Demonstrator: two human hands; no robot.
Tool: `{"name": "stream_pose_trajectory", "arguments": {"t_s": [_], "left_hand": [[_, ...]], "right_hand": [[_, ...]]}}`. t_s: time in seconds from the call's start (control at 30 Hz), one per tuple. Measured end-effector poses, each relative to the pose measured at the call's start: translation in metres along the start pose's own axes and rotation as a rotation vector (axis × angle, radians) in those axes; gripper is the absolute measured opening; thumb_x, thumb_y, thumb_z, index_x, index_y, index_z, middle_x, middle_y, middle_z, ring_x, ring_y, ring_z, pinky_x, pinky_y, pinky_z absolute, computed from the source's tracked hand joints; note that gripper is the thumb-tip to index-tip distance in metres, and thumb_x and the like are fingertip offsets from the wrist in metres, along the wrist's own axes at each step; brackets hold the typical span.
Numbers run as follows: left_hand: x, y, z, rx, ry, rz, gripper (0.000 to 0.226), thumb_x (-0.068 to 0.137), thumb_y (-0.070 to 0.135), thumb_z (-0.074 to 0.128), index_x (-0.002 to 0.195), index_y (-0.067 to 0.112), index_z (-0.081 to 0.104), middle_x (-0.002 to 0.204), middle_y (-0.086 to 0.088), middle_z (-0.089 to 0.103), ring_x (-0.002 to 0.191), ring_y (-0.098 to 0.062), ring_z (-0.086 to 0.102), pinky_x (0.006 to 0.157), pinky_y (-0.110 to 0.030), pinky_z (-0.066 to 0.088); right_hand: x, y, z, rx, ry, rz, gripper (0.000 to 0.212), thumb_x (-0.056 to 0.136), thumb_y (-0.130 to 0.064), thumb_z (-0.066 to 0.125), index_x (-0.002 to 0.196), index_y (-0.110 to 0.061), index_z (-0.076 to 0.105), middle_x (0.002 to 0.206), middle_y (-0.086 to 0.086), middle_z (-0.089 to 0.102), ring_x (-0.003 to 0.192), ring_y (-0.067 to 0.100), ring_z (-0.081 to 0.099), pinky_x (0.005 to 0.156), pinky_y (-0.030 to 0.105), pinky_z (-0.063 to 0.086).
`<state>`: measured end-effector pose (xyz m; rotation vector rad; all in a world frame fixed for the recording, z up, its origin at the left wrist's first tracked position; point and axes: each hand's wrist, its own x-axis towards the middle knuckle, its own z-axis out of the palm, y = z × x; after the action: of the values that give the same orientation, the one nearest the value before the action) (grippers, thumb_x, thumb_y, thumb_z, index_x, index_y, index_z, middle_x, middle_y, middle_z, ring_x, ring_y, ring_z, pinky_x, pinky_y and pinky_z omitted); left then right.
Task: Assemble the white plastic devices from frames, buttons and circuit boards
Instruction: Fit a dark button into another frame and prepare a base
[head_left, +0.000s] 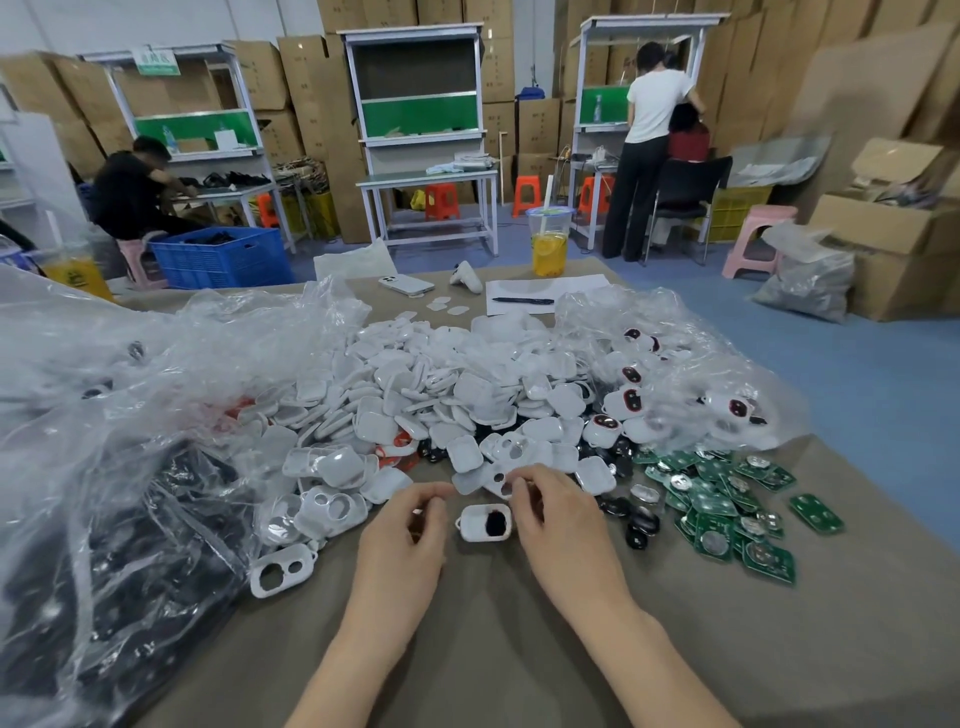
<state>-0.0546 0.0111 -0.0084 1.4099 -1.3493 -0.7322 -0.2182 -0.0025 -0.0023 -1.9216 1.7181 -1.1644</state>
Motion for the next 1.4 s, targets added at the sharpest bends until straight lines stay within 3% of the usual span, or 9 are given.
{"name": "stream_pose_trajectory", "arguments": {"t_s": [0.1, 0.33, 0.63, 0.77, 0.87, 1.0, 1.1, 1.23, 1.4], "left_hand": [[-0.001, -0.001, 0.000, 0.025, 0.007, 0.022, 0.028, 0.099, 0.022, 0.054, 0.098, 0.047, 0.068, 0.071, 0.019, 0.064, 0.057, -0.006, 0.054, 0.056, -0.019, 0.048], [0.013, -0.003, 0.006, 0.302, -0.040, 0.181, 0.020, 0.101, 0.023, 0.054, 0.110, 0.039, 0.062, 0.107, 0.023, 0.061, 0.100, 0.006, 0.057, 0.080, -0.004, 0.041], [0.057, 0.005, 0.011, 0.591, -0.120, 0.157, 0.023, 0.096, 0.041, 0.060, 0.115, 0.030, 0.053, 0.097, 0.018, 0.062, 0.094, -0.007, 0.059, 0.080, -0.035, 0.052], [0.059, -0.004, 0.011, 0.360, -0.196, 0.171, 0.018, 0.095, 0.043, 0.058, 0.109, 0.047, 0.047, 0.088, 0.023, 0.061, 0.089, 0.000, 0.058, 0.074, -0.023, 0.047], [0.062, -0.001, 0.007, 0.100, -0.142, 0.175, 0.034, 0.095, 0.023, 0.062, 0.108, 0.053, 0.055, 0.091, 0.021, 0.062, 0.084, -0.004, 0.062, 0.073, -0.014, 0.046], [0.063, 0.011, 0.001, -0.254, -0.117, 0.091, 0.031, 0.086, 0.030, 0.069, 0.114, 0.043, 0.066, 0.086, 0.009, 0.066, 0.079, -0.008, 0.066, 0.076, -0.024, 0.049], [0.062, 0.017, 0.003, -0.355, -0.171, 0.070, 0.030, 0.081, 0.034, 0.074, 0.109, 0.041, 0.069, 0.090, 0.004, 0.068, 0.082, -0.011, 0.067, 0.077, -0.025, 0.053], [0.062, 0.020, 0.009, -0.404, -0.143, 0.071, 0.028, 0.079, 0.030, 0.075, 0.104, 0.041, 0.070, 0.096, -0.006, 0.068, 0.081, -0.014, 0.066, 0.080, -0.031, 0.053], [0.063, 0.017, 0.007, -0.452, -0.126, 0.055, 0.032, 0.078, 0.022, 0.073, 0.105, 0.038, 0.072, 0.090, 0.003, 0.065, 0.076, -0.013, 0.064, 0.072, -0.022, 0.053]], "right_hand": [[-0.002, 0.001, -0.005, 0.015, 0.098, 0.007, 0.021, 0.100, -0.021, 0.052, 0.115, -0.023, 0.067, 0.109, -0.009, 0.064, 0.095, 0.010, 0.060, 0.080, 0.022, 0.042], [0.002, 0.004, -0.005, -0.198, 0.159, -0.030, 0.028, 0.093, -0.013, 0.062, 0.119, -0.021, 0.070, 0.109, 0.004, 0.064, 0.099, 0.027, 0.055, 0.090, 0.040, 0.046], [0.011, 0.007, -0.003, -0.135, 0.236, -0.092, 0.028, 0.093, -0.016, 0.054, 0.113, -0.027, 0.068, 0.108, -0.005, 0.061, 0.099, 0.019, 0.052, 0.091, 0.038, 0.045], [0.035, 0.008, -0.003, -0.068, 0.237, -0.217, 0.030, 0.095, -0.022, 0.045, 0.116, -0.026, 0.066, 0.108, -0.008, 0.060, 0.102, 0.015, 0.050, 0.091, 0.031, 0.046], [0.055, 0.005, 0.000, 0.071, 0.131, -0.313, 0.031, 0.098, -0.027, 0.043, 0.120, -0.026, 0.064, 0.110, -0.010, 0.059, 0.103, 0.008, 0.052, 0.091, 0.018, 0.042], [0.063, 0.002, 0.006, 0.441, -0.094, -0.176, 0.032, 0.095, -0.049, 0.054, 0.124, -0.039, 0.061, 0.111, -0.020, 0.063, 0.099, 0.005, 0.064, 0.079, 0.010, 0.048], [0.066, 0.004, 0.005, 0.578, -0.235, -0.045, 0.025, 0.093, -0.050, 0.065, 0.116, -0.041, 0.068, 0.102, -0.014, 0.071, 0.088, 0.003, 0.068, 0.072, 0.017, 0.053], [0.068, 0.001, 0.001, 0.710, -0.293, 0.069, 0.009, 0.091, -0.033, 0.072, 0.095, -0.027, 0.077, 0.078, 0.006, 0.072, 0.063, 0.013, 0.065, 0.061, 0.030, 0.053], [0.070, -0.002, -0.001, 0.839, -0.300, 0.171, 0.032, 0.073, -0.049, 0.076, 0.095, -0.025, 0.077, 0.075, 0.007, 0.074, 0.061, 0.018, 0.065, 0.059, 0.038, 0.054]]}}
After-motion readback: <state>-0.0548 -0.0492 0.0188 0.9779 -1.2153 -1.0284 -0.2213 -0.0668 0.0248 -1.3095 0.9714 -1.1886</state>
